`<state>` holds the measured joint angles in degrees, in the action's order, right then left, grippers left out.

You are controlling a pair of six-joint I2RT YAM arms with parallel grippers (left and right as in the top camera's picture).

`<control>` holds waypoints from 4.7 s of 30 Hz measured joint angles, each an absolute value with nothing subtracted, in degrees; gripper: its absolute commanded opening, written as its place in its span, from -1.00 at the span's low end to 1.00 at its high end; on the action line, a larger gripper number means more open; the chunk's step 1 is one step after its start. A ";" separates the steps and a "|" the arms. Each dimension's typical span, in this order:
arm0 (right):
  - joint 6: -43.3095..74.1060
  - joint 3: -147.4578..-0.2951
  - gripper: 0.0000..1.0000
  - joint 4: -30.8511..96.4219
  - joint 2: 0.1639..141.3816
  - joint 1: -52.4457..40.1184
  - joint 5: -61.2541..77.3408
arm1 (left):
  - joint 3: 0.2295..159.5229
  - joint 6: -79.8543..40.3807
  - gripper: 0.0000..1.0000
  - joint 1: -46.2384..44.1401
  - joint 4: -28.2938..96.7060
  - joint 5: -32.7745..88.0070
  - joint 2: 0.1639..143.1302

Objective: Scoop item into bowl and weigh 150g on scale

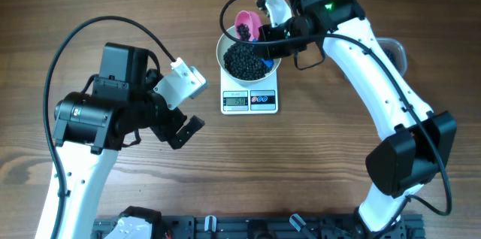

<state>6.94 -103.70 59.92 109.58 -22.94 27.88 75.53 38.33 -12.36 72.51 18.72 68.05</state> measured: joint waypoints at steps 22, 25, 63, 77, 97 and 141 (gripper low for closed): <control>-0.93 -103.77 -0.91 69.45 109.58 10.11 41.93 | 75.53 38.33 1.00 -12.36 72.55 18.74 68.05; -6.48 -103.85 -0.91 77.08 109.58 14.00 39.75 | 75.53 38.33 1.00 -12.36 72.55 18.72 68.05; -21.06 -83.42 -0.91 87.11 94.24 20.95 40.27 | 75.53 38.33 1.00 -12.36 72.51 18.72 68.05; -5.85 -44.69 -0.29 49.56 94.50 20.95 44.86 | 75.61 38.33 1.00 -12.36 72.53 18.72 68.05; 32.58 -64.23 0.99 20.62 54.06 20.99 41.54 | 75.61 38.33 1.00 -12.36 72.49 18.72 68.05; -8.03 -1.98 0.99 -1.87 0.89 2.13 15.99 | 75.61 38.33 1.00 -12.36 72.49 18.72 68.05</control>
